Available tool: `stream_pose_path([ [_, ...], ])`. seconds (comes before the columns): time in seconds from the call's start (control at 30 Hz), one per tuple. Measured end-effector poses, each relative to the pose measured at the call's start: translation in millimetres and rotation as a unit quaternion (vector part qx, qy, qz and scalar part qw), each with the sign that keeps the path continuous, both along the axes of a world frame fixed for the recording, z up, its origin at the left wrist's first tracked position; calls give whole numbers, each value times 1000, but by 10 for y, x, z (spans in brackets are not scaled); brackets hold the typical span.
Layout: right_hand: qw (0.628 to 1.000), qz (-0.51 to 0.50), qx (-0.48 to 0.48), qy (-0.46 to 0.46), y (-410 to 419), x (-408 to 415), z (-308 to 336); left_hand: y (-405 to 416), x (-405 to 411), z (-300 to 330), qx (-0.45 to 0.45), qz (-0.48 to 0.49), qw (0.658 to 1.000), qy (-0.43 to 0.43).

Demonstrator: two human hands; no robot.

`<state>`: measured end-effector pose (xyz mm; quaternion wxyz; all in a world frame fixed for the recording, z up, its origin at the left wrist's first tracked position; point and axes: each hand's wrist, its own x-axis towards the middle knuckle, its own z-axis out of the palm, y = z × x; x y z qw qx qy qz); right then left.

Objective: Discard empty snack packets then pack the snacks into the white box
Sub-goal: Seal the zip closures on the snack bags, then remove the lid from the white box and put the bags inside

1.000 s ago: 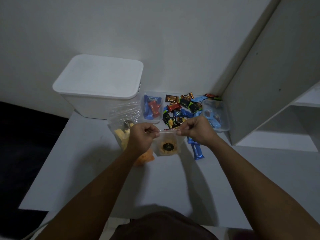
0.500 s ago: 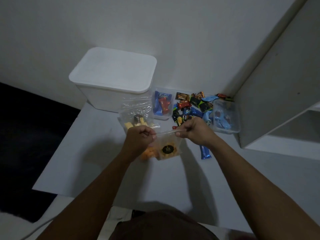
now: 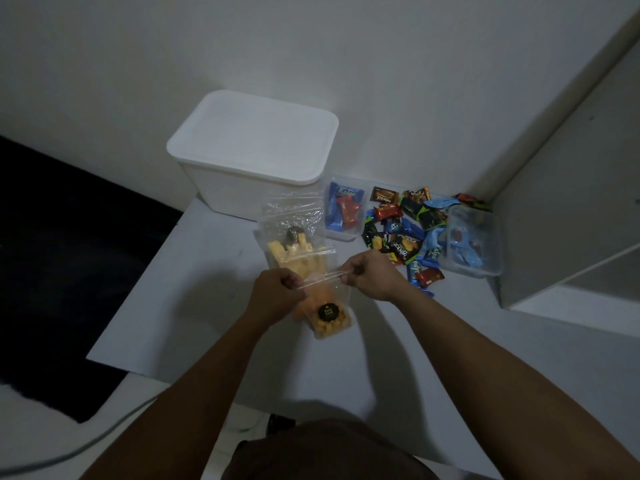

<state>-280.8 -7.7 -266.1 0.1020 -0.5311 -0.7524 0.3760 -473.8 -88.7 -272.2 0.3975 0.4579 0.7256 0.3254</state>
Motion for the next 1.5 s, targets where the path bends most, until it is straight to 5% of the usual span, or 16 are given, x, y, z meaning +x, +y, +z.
stream_pose_path([
  [0.37, 997, 42, -64, 3, 192, 141, 159, 317, 158, 126, 85, -6, 996, 31],
  [0.6, 998, -23, -54, -3, 413, 410, 158, 656, 432, 200, 166, -34, 985, 44],
  [0.87, 993, -90, -73, 9, 577, 666, 184, 1037, 715, 235, 154, -53, 984, 73],
  [1.07, 994, -84, -62, 19, 734, 532, 190, 1194, 470, 297, 218, 28, 964, 147],
  [1.5, 989, -126, 22, 78, 1320, -689, 617, 1617, -834, 844, 168, 200, 950, 168],
])
